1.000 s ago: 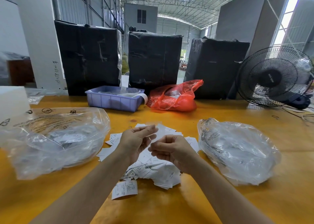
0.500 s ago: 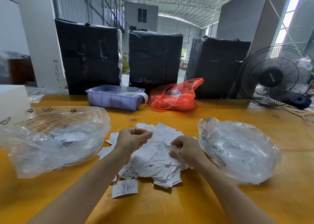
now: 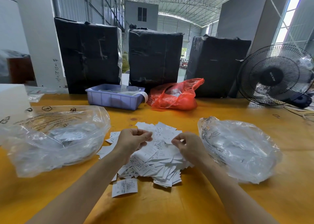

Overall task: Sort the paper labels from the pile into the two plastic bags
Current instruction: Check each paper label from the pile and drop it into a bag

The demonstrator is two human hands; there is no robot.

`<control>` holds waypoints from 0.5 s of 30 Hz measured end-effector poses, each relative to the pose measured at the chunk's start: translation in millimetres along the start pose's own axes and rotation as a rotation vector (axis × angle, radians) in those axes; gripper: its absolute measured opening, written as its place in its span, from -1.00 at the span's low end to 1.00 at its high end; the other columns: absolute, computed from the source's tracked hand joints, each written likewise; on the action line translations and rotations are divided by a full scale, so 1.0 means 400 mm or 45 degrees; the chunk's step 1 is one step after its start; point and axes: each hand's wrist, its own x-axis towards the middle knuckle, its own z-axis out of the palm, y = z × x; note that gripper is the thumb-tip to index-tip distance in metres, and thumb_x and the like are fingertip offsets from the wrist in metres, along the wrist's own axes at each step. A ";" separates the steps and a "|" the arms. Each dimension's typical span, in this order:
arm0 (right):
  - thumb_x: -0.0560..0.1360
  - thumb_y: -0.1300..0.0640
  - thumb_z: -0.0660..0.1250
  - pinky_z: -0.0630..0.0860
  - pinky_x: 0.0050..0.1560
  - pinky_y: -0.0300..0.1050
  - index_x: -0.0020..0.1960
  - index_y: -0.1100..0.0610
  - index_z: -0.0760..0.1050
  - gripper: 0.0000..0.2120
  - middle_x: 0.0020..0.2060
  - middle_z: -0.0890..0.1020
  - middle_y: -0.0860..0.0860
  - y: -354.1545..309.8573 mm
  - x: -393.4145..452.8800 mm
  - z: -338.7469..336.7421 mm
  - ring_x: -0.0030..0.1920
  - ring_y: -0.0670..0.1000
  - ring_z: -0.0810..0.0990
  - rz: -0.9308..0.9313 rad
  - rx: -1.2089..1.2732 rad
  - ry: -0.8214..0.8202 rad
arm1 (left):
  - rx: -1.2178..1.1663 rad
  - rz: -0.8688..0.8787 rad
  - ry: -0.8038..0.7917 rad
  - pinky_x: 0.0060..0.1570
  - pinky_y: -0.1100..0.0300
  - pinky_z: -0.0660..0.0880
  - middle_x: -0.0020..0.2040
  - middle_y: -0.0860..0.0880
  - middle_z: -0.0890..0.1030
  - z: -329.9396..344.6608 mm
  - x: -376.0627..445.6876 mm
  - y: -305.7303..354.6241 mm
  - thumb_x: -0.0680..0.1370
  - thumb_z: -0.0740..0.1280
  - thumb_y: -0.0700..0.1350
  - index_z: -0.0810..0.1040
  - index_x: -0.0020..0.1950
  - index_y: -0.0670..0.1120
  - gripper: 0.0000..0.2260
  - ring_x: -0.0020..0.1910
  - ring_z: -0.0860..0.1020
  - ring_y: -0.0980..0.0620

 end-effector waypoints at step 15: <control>0.36 0.07 0.51 0.43 0.15 0.05 -0.09 0.08 0.64 -0.84 -0.02 0.59 0.03 -0.019 -0.007 0.030 0.05 0.02 0.50 0.021 -0.112 -0.183 | 0.046 -0.001 0.000 -0.37 0.31 0.44 -0.35 0.01 0.67 -0.004 -0.002 0.003 0.45 0.45 -0.18 0.62 -0.13 -0.18 -0.92 -0.43 0.51 0.14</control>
